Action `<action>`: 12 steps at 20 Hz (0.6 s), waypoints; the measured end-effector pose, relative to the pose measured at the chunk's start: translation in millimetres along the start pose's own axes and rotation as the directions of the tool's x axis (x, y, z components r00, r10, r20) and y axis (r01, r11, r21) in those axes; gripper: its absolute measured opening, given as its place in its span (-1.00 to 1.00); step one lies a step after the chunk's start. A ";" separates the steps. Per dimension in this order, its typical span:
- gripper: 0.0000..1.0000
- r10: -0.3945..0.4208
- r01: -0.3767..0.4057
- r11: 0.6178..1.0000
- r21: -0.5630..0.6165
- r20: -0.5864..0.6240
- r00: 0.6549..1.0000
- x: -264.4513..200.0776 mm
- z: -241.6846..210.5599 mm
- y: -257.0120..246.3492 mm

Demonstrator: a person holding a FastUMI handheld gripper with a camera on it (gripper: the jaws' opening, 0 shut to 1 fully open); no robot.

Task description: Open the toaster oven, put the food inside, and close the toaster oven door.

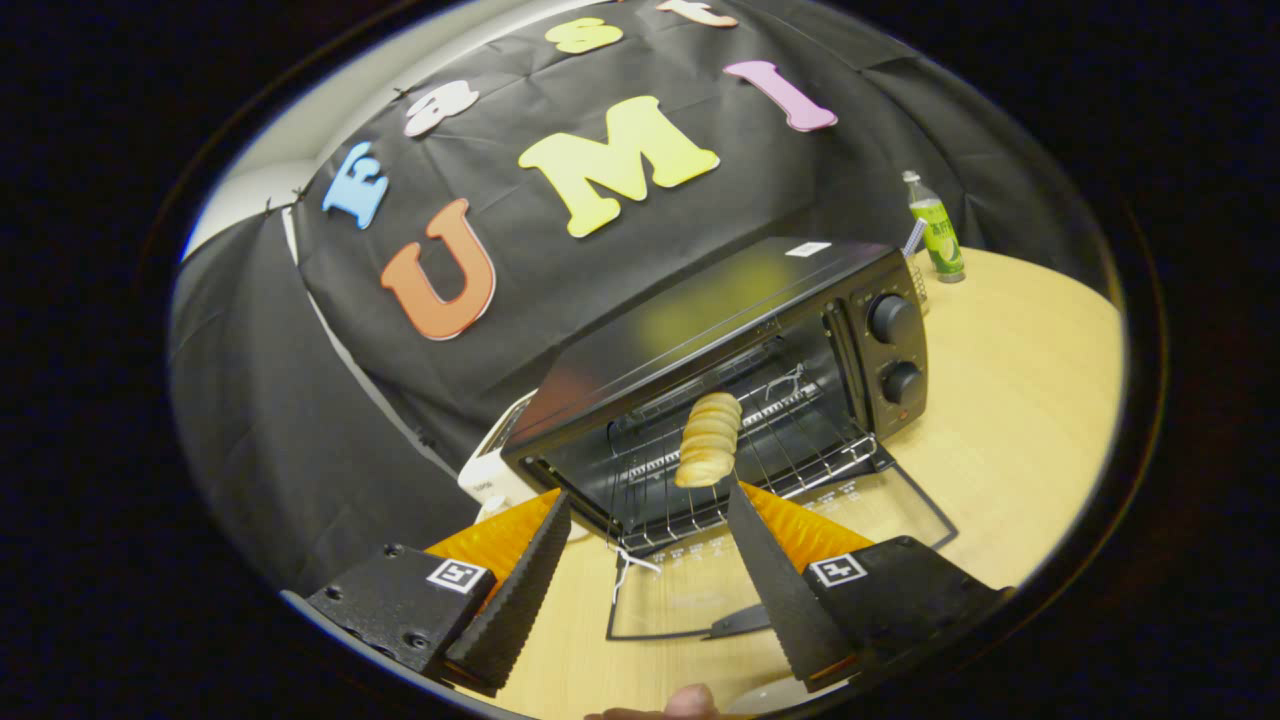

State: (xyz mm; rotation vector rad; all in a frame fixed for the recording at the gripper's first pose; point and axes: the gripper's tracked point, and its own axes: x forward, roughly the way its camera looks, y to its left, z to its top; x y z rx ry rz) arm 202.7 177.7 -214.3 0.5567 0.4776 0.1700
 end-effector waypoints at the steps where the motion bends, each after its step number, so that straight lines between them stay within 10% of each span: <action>1: 1.00 0.024 -0.025 0.999 -0.025 -0.009 1.000 -13.8 0.7 7.1; 12: 1.00 -0.081 0.048 0.940 -0.338 -0.087 0.993 -77.3 -55.6 -40.7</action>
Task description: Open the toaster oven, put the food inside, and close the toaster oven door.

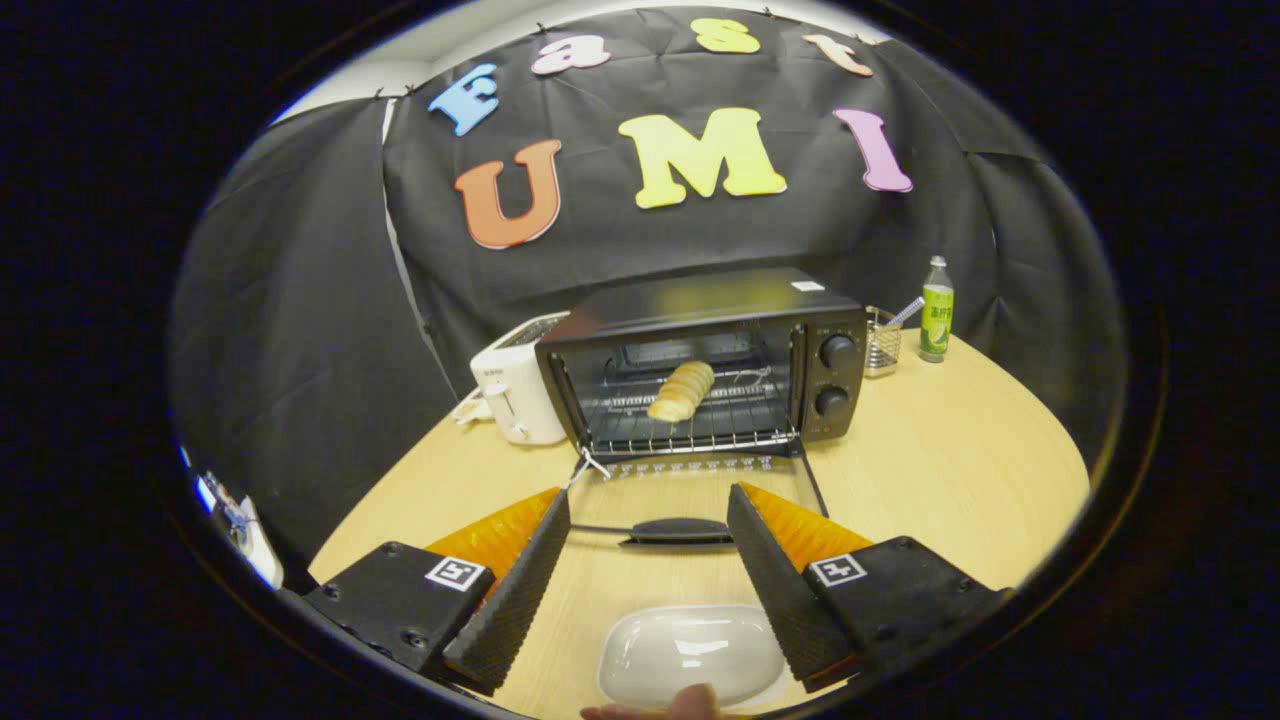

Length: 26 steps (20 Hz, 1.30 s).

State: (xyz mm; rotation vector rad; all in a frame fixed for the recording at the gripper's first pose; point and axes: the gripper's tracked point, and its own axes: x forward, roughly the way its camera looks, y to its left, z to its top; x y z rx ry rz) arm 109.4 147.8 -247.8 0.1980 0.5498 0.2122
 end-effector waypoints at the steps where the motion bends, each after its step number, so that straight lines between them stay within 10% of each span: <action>1: 1.00 -0.005 0.005 1.000 -0.015 -0.039 0.999 4.4 -17.9 -3.3; 15: 1.00 -0.074 0.066 0.997 -0.034 -0.333 0.940 74.4 -95.9 -33.8; 26: 1.00 -0.117 0.124 0.992 0.004 -0.310 0.944 82.6 -83.3 -35.8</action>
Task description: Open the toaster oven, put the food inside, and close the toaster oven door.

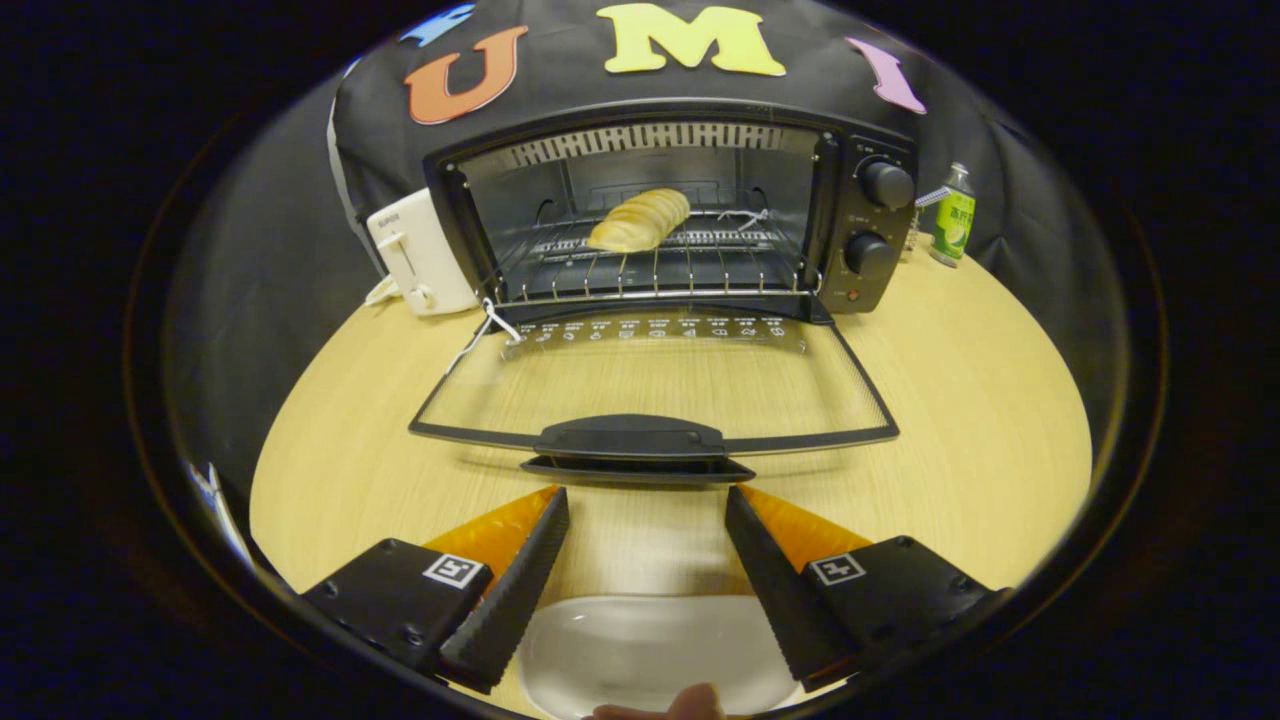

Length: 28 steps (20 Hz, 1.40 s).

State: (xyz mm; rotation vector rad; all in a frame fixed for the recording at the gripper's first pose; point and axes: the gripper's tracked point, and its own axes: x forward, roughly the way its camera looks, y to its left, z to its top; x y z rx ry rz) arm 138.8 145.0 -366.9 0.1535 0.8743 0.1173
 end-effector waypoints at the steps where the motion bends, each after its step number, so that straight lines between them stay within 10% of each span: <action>1: 1.00 0.005 -0.005 1.000 0.019 0.005 1.000 -1.2 2.0 0.9; 11: 1.00 0.026 -0.033 0.999 0.042 0.163 0.986 -47.3 44.7 9.2; 28: 1.00 0.047 -0.053 0.999 -0.006 0.555 0.830 -176.0 153.4 23.6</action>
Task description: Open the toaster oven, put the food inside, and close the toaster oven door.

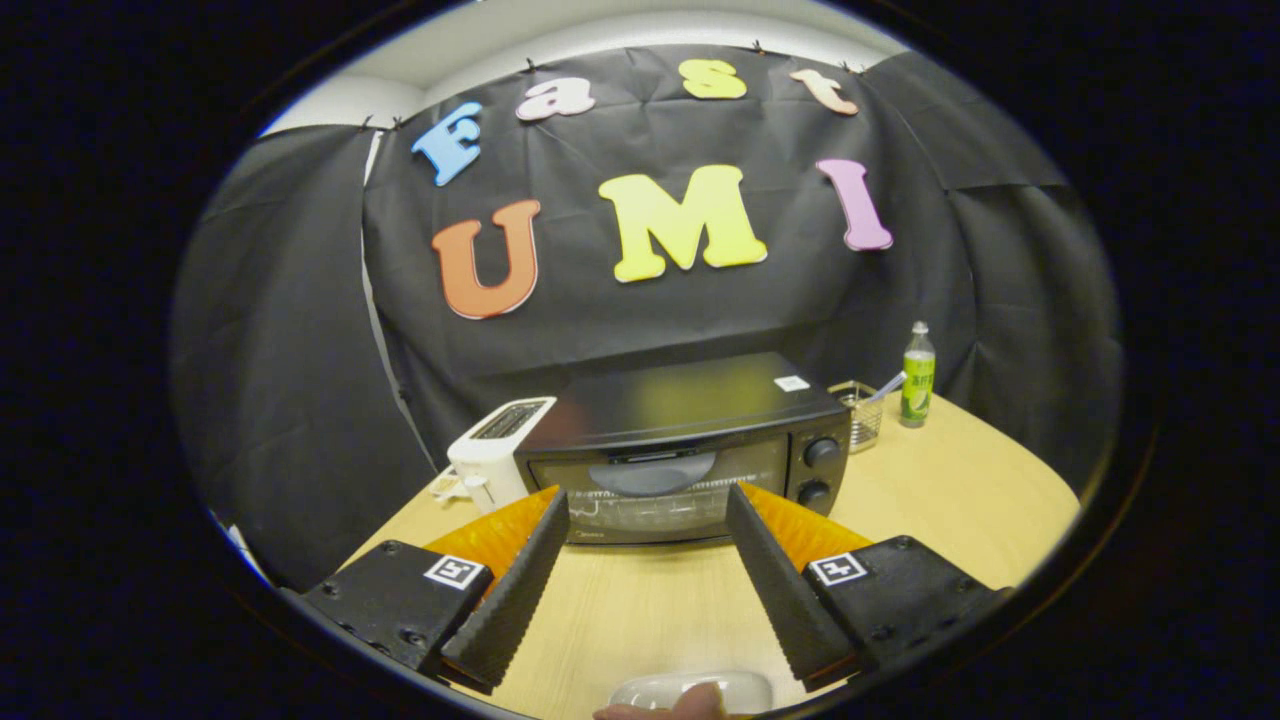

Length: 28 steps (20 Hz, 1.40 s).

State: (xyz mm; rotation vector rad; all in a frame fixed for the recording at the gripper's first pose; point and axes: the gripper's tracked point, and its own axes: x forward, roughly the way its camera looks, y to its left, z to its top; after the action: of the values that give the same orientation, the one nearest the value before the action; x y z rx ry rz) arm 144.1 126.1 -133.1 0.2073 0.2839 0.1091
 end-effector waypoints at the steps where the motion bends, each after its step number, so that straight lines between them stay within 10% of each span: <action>1: 1.00 0.002 -0.001 1.000 -0.012 0.023 1.000 -11.4 12.5 0.3; 10: 1.00 0.004 0.010 0.997 -0.075 0.183 0.983 -128.0 83.1 -2.7; 28: 1.00 0.009 0.018 0.995 -0.103 0.262 0.965 -217.2 45.9 -24.0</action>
State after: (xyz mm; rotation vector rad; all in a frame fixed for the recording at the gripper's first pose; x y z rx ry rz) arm -48.1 64.6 -37.4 0.1152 0.0143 0.0906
